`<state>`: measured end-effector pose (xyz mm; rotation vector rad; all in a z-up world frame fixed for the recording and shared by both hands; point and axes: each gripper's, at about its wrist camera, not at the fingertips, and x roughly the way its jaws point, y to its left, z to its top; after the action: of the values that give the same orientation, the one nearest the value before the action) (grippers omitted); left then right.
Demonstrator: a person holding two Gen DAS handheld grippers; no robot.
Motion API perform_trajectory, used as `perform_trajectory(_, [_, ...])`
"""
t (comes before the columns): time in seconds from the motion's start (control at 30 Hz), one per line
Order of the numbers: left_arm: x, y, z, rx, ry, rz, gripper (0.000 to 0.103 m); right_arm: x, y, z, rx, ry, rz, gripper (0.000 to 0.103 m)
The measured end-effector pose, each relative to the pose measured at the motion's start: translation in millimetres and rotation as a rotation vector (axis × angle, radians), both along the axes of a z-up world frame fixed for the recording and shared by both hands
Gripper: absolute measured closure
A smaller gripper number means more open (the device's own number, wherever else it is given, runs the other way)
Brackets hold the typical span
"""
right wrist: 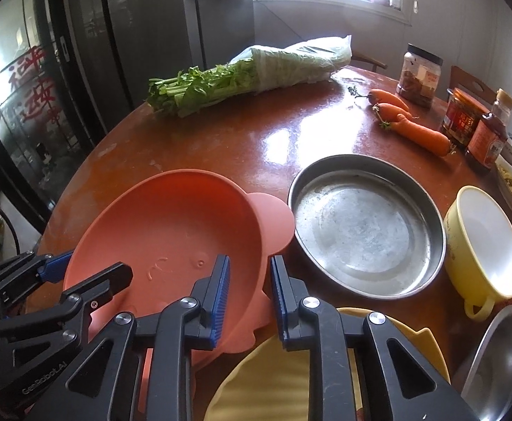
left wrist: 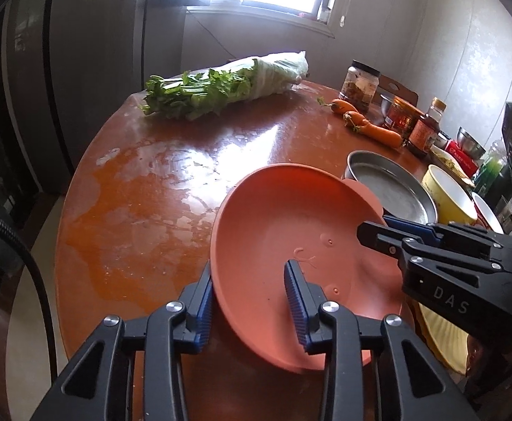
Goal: Organize plates and bowls
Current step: 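Lift the pink pig plate with both grippers and carry it toward the celery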
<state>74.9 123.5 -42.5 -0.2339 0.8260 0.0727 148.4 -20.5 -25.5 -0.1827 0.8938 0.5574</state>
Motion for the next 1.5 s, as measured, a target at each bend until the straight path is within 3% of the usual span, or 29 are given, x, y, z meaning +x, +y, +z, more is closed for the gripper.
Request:
perform_trajectory(0.4, [-15.8,30.6,28.5,0.020,-0.060,0.055,0.070,-9.0,23.5,27.8,0.075,-0.040,0.052,0.080])
perform_trajectory(0.6, [-10.9,40.3,19.6,0.022,-0.025,0.064,0.070,-14.1,35.9,22.5,0.059,-0.022,0.071,0.080])
perform_trajectory(1.3, [-3.7,34.1,0.8,0.024,0.017,0.035,0.070,-51.3,11.0,3.3,0.050,0.024,0.062,0.077])
perform_trajectory(1.5, [-3.7,35.5,0.0,0.015,0.014,0.031,0.064,-52.7,11.6,4.2,0.060,0.025,0.063,0.074])
